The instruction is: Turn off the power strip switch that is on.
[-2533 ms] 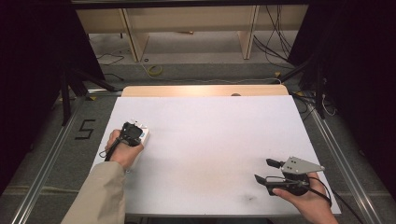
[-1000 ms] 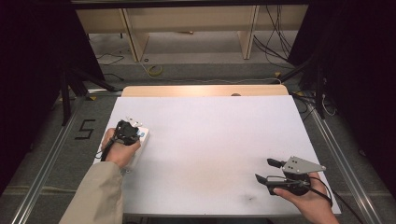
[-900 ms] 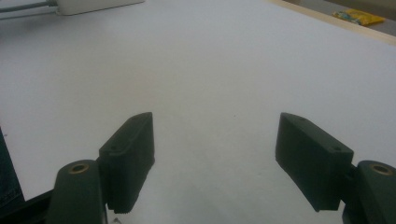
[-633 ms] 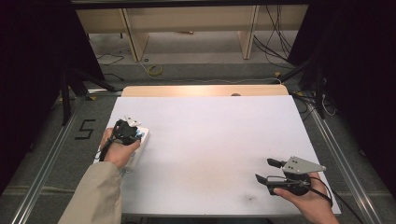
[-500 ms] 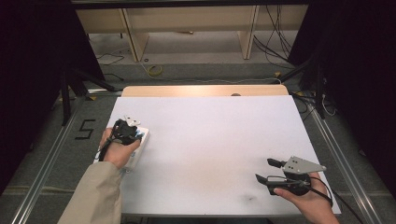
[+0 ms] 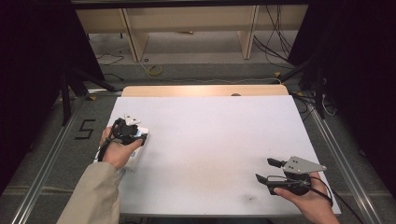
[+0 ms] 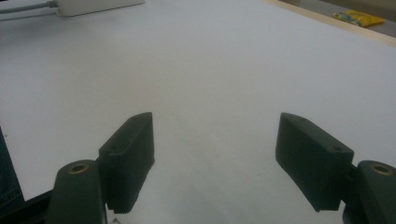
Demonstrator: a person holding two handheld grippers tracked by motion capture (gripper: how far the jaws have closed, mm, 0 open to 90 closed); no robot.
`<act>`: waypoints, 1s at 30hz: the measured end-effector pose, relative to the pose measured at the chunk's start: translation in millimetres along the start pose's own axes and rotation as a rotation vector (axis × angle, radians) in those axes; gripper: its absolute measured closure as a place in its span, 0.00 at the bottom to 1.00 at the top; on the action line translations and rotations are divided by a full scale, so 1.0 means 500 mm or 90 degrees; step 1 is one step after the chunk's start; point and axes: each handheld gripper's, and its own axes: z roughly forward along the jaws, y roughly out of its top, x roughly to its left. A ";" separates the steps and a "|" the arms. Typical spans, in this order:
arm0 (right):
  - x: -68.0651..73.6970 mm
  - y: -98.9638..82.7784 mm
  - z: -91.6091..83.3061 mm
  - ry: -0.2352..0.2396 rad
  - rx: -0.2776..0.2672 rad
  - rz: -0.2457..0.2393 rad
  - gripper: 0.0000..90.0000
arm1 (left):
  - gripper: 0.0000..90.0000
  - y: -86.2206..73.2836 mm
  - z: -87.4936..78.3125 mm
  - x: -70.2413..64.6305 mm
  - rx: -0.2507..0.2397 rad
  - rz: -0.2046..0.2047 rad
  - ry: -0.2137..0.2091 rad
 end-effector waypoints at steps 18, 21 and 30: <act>-0.002 -0.001 0.000 -0.001 0.000 0.002 0.32 | 0.47 0.012 -0.015 -0.042 -0.059 0.005 -0.105; -0.002 -0.001 0.000 0.000 0.000 0.001 0.32 | 0.45 0.016 -0.018 -0.052 -0.065 0.012 -0.120; -0.003 -0.002 -0.001 0.000 -0.001 0.003 0.32 | 0.42 0.023 -0.024 -0.082 -0.088 0.028 -0.144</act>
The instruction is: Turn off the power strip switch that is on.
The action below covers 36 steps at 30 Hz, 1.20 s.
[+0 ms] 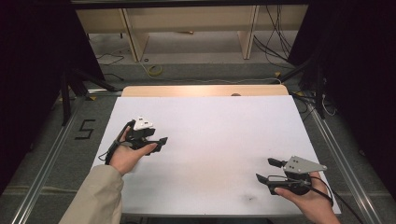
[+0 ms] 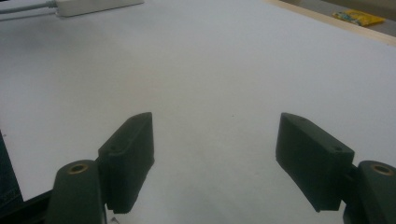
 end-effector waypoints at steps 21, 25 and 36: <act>-0.006 0.001 0.003 -0.001 -0.002 0.001 0.32 | 0.34 -0.029 -0.017 -0.053 -0.025 0.042 -0.006; -0.010 0.003 0.006 0.000 -0.004 0.001 0.32 | 0.32 -0.042 -0.024 -0.056 -0.032 0.048 -0.009; -0.020 0.004 0.016 0.003 -0.004 0.012 0.31 | 0.31 -0.094 -0.044 -0.071 -0.041 0.046 0.001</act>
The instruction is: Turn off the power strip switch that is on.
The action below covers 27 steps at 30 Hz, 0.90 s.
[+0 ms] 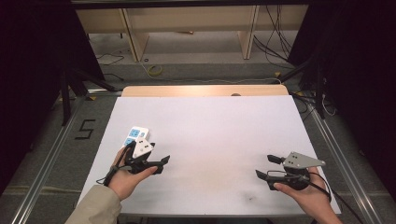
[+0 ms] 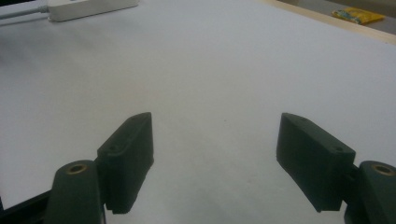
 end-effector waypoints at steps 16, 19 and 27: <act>-0.003 0.000 0.009 0.011 0.003 -0.001 0.31 | 0.31 -0.049 -0.033 -0.011 -0.003 -0.013 0.029; -0.002 0.000 0.007 0.013 0.002 0.001 0.31 | 0.31 -0.051 -0.030 -0.008 0.000 -0.011 0.033; -0.003 -0.001 0.003 0.014 -0.002 0.003 0.31 | 0.31 -0.050 -0.027 -0.009 -0.004 -0.009 0.036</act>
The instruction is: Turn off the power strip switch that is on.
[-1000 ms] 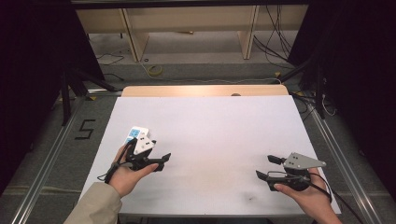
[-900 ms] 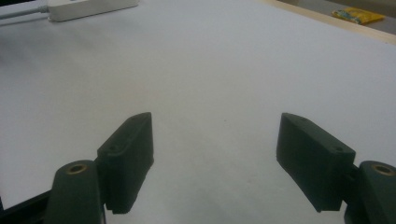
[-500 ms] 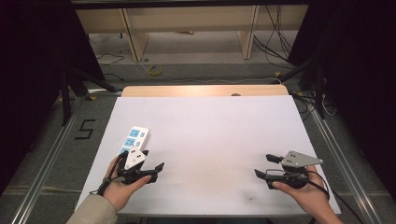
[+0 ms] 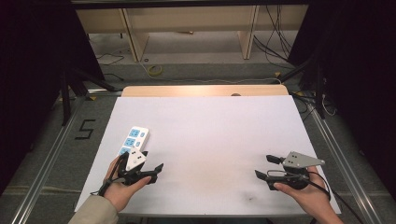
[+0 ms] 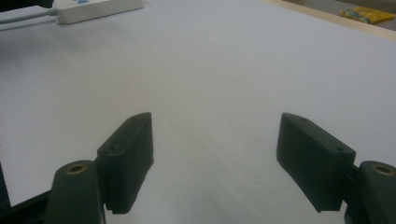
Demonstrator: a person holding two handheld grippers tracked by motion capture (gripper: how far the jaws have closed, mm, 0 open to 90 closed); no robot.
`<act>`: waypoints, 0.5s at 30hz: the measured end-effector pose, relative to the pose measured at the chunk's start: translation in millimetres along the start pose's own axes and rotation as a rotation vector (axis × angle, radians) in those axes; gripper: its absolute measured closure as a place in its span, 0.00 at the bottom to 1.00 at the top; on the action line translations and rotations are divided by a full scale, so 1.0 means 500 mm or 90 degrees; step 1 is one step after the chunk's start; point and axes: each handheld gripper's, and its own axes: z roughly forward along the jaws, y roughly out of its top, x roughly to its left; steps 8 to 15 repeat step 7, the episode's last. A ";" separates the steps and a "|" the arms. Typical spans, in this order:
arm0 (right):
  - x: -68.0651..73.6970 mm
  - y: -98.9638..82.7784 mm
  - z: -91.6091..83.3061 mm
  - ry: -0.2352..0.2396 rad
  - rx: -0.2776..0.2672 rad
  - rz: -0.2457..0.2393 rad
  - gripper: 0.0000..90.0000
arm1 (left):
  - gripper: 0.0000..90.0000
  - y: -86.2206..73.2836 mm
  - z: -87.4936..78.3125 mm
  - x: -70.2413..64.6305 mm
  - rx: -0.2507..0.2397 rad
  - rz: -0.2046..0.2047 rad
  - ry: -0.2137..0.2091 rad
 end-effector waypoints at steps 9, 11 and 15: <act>-0.002 -0.002 -0.001 0.001 0.000 0.005 0.31 | 0.29 0.002 0.003 -0.001 0.003 0.001 -0.003; -0.002 -0.002 -0.001 0.001 0.000 0.005 0.31 | 0.29 0.002 0.003 -0.001 0.003 0.001 -0.003; -0.002 -0.002 -0.001 0.001 0.000 0.005 0.31 | 0.29 0.002 0.003 -0.001 0.003 0.001 -0.003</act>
